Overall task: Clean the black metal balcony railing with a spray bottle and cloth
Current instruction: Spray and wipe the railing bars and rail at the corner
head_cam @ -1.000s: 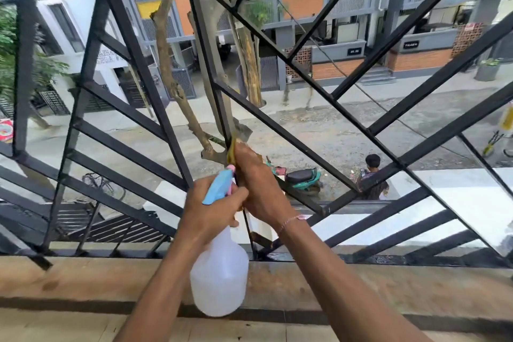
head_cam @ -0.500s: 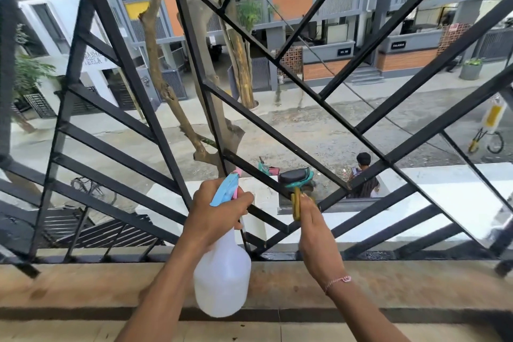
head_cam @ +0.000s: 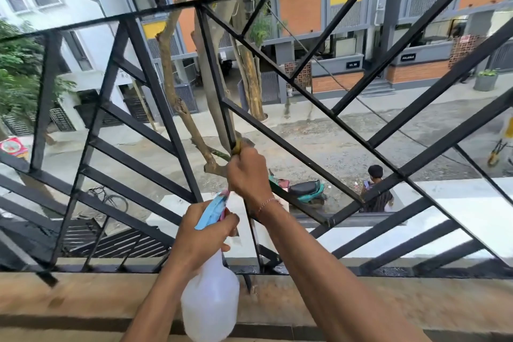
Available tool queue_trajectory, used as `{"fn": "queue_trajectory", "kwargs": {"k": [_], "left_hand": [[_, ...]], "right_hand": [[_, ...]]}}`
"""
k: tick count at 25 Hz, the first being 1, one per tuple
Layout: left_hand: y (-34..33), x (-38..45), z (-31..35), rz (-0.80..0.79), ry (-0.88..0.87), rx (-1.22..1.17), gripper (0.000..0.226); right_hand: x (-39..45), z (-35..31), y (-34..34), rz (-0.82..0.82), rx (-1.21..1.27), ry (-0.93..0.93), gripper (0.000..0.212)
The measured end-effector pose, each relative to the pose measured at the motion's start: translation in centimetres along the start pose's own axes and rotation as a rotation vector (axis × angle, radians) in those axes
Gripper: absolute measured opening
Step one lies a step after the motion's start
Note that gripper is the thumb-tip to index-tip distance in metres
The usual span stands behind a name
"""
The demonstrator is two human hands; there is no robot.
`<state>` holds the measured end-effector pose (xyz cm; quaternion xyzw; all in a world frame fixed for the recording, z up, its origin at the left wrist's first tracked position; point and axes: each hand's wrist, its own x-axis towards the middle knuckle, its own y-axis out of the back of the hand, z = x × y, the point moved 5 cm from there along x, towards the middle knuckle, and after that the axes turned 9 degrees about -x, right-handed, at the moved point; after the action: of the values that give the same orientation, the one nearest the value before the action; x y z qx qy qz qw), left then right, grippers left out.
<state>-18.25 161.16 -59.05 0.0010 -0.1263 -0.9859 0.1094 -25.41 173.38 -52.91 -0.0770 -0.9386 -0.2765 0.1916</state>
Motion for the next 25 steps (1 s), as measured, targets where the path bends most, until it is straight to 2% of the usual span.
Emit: {"fn": "queue_trajectory", "kwargs": {"k": [2, 4, 6, 7, 9, 10, 13, 15, 17, 18, 20, 21, 22, 25], "left_hand": [[0.3, 0.1, 0.0, 0.001, -0.007, -0.003, 0.006], [0.2, 0.2, 0.1, -0.005, -0.016, -0.014, 0.006], [-0.3, 0.1, 0.5, -0.026, -0.048, -0.012, 0.008], [-0.7, 0.2, 0.6, -0.042, -0.065, -0.006, 0.009], [-1.7, 0.4, 0.6, -0.068, -0.073, -0.003, 0.009], [-2.4, 0.6, 0.6, -0.08, -0.071, 0.001, 0.009], [-5.1, 0.8, 0.7, -0.104, -0.044, 0.02, 0.014], [-6.9, 0.7, 1.4, -0.109, -0.047, 0.044, 0.016], [-8.0, 0.4, 2.3, -0.116, -0.072, 0.051, 0.015], [-8.3, 0.3, 2.8, -0.125, -0.081, 0.044, 0.016], [-8.5, 0.0, 3.9, -0.119, -0.087, 0.04, 0.017], [-8.4, -0.3, 4.7, -0.116, -0.09, 0.041, 0.017], [-8.3, -0.7, 5.8, -0.115, -0.096, 0.038, 0.016], [-8.0, -1.6, 8.4, -0.145, -0.094, 0.021, 0.016]], "right_hand": [[0.2, -0.5, 0.0, 0.071, 0.125, 0.01, 0.025], [-1.1, 0.5, -0.6, 0.05, 0.086, 0.147, 0.052], [-2.7, 3.3, -1.7, -0.009, -0.146, 0.321, 0.082], [-3.4, 4.9, -1.9, 0.002, -0.283, 0.412, 0.087], [-4.9, 8.9, -1.2, 0.001, -0.443, 0.523, 0.084], [-5.7, 11.2, -0.4, -0.049, -0.478, 0.489, 0.083], [-7.6, 18.2, 2.7, -0.161, -0.518, 0.205, 0.089], [-7.8, 20.0, 3.5, -0.152, -0.575, 0.118, 0.087], [-7.1, 20.1, 2.6, -0.189, -0.549, -0.02, 0.072], [-6.6, 19.6, 2.1, -0.241, -0.482, -0.145, 0.062], [-5.5, 17.5, 1.8, -0.28, -0.287, -0.329, 0.032], [-5.5, 15.7, 1.9, -0.271, -0.185, -0.338, 0.017], [-5.3, 13.2, 2.7, -0.282, -0.091, -0.329, 0.017], [-5.2, 8.0, 6.0, -0.305, 0.082, -0.165, 0.038]]}}
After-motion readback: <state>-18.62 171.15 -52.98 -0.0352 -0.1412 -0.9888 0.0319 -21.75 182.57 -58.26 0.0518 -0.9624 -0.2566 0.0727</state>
